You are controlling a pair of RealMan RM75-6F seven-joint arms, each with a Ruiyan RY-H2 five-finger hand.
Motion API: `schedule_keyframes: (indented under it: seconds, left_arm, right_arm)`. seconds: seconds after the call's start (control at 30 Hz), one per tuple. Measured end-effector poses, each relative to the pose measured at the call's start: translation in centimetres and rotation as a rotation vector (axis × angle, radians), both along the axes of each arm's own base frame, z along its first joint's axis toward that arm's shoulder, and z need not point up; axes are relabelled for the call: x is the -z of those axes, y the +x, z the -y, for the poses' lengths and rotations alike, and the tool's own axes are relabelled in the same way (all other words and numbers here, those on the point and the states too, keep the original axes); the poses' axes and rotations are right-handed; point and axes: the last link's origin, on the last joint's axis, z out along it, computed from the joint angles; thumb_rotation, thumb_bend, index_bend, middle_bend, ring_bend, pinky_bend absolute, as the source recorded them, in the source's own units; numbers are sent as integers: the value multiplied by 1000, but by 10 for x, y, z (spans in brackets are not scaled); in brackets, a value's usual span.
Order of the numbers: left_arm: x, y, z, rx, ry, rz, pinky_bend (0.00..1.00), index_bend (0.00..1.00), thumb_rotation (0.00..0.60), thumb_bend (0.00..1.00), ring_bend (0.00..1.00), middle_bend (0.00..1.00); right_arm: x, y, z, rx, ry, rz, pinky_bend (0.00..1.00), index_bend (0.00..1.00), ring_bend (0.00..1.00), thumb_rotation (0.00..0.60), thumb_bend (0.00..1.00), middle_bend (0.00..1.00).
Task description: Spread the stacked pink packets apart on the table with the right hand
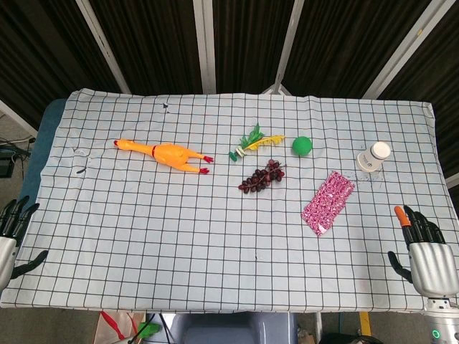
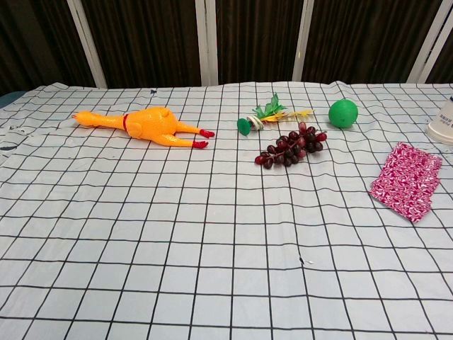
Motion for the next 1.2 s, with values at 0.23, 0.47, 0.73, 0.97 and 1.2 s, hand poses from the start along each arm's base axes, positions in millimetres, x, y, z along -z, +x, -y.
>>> schedule_keyframes:
  seconds: [0.23, 0.47, 0.73, 0.97, 1.2]
  left_arm:
    - [-1, 0, 1, -8, 1, -2, 160, 104, 600, 271, 1, 0]
    - [-1, 2, 3, 2, 11, -5, 162, 104, 600, 271, 22, 17]
    - [-2, 1, 2, -11, 18, -7, 162, 104, 600, 271, 26, 46]
    - [1, 1, 1, -24, 3, -10, 163, 104, 600, 271, 26, 49]
    - [1, 0, -1, -33, 3, -5, 164, 104, 600, 271, 27, 46]
  right_arm:
    - [1, -1, 0, 5, 3, 0, 193, 61, 119, 600, 334, 93]
    - [2, -2, 1, 8, 6, 15, 201, 61, 177, 600, 333, 100]
    - [7, -1, 1, 12, 31, 22, 268, 61, 309, 600, 333, 224]
    - [13, 0, 3, 19, 44, 18, 377, 68, 477, 600, 420, 418]
    - [24, 0, 9, 15, 101, 9, 584, 163, 730, 600, 626, 695]
